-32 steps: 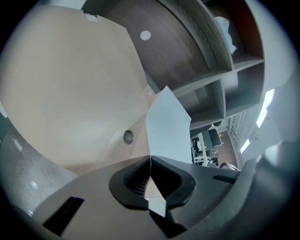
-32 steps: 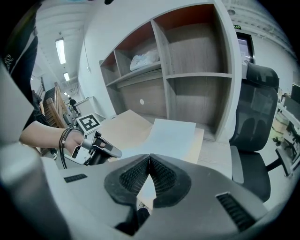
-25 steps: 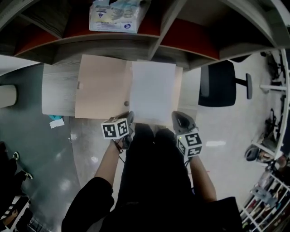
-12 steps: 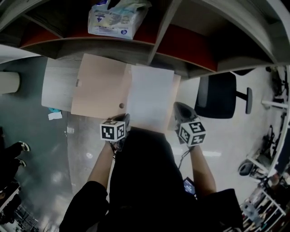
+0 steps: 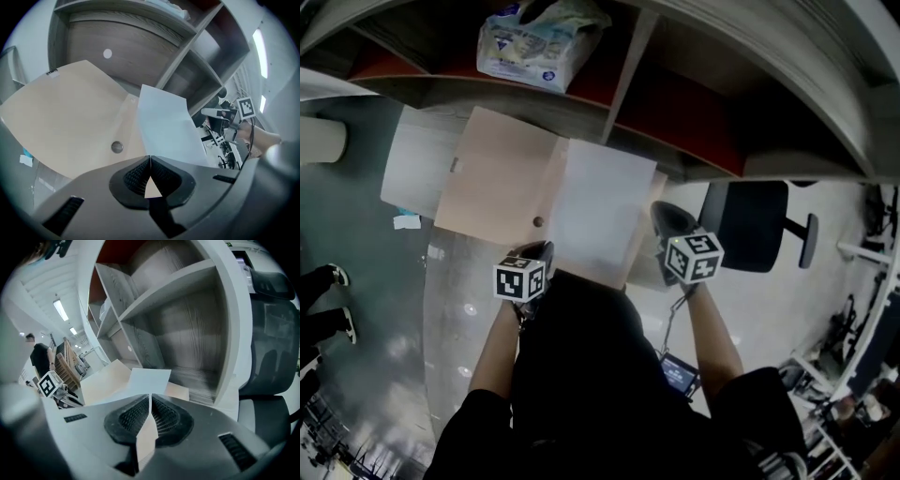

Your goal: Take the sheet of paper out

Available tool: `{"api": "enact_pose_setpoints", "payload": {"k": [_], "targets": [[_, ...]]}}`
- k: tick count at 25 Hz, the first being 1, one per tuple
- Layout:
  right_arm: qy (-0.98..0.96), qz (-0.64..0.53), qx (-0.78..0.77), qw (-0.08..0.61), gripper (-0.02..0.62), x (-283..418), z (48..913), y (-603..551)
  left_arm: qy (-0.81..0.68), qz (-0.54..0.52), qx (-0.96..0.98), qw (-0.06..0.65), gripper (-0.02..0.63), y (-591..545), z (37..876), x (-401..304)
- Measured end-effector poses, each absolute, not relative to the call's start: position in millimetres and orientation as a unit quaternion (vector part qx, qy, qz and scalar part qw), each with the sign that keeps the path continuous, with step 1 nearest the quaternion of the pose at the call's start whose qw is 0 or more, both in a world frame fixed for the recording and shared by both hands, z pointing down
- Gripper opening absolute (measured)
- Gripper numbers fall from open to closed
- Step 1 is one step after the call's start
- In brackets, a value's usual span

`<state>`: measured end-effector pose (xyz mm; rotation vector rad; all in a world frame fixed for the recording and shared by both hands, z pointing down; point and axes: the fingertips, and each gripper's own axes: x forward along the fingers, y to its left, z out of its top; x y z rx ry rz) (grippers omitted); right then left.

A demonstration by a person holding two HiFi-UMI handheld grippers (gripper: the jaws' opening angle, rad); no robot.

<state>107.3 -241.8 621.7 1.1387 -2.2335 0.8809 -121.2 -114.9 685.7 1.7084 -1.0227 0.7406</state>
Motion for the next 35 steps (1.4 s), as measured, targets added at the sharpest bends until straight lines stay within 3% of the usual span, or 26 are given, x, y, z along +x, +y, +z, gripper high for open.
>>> {"api": "enact_pose_setpoints", "payload": {"k": [10, 14, 21, 35], "targets": [[-0.822, 0.335, 0.397, 0.235, 0.020, 116.9, 641.6, -288.5, -0.439, 0.318, 0.693, 0.476, 0.043, -111.9, 690.0, -121.5], [-0.825, 0.340, 0.382, 0.239, 0.119, 114.9, 644.6, -300.4, -0.437, 0.329, 0.693, 0.471, 0.044, -112.7, 692.3, -120.6], [-0.817, 0.367, 0.380, 0.229, 0.187, 108.0, 653.2, -316.1, -0.439, 0.334, 0.688, 0.471, 0.043, -118.5, 695.8, -121.2], [-0.789, 0.409, 0.393, 0.235, 0.166, 99.0, 670.4, -329.7, -0.448, 0.329, 0.682, 0.475, 0.043, -123.8, 695.1, -119.4]]}}
